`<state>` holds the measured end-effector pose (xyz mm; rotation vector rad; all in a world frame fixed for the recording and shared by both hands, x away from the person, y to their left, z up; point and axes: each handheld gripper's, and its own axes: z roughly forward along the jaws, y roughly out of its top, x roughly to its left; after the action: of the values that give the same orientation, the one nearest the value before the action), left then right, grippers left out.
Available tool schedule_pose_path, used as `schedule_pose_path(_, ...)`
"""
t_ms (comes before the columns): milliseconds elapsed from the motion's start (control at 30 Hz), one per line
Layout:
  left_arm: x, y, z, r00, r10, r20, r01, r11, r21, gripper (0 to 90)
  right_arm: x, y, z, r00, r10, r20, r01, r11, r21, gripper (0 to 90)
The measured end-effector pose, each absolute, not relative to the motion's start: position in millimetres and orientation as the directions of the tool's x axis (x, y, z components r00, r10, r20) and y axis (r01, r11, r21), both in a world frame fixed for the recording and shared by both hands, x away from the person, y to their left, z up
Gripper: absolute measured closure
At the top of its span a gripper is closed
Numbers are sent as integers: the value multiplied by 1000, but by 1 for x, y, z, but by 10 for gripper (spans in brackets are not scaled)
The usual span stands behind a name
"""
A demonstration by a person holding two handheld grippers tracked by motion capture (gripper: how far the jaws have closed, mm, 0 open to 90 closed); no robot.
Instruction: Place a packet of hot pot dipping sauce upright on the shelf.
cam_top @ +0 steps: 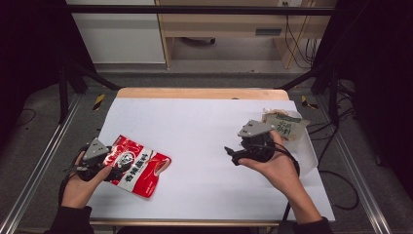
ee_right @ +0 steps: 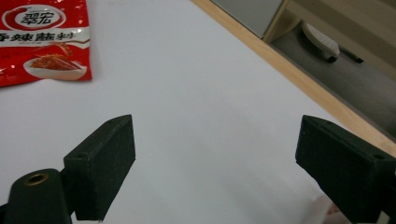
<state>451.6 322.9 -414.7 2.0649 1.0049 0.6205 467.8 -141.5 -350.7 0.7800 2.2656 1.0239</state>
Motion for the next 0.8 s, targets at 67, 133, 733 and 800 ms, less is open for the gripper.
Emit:
schedule_pose_path(67,451,328,-415,565,819,101,455,-412,790,72,467,-134,-359,-703,681,-206,290,539,791,129)
schedule_pose_path(133,451,332,-416,548,829,110,462,-410,787,74,466,-126,-369,-713,675,-190,299,538,788,127)
schedule_pose_path(733,445,362,-431,517,846,135,482,-418,770,90,458,-118,-440,-684,721,-109,347,453,821,139)
schedule_pose_path(800,446,365,-433,511,850,125,489,-408,771,90,455,-120,-443,-680,726,-105,351,448,822,140)
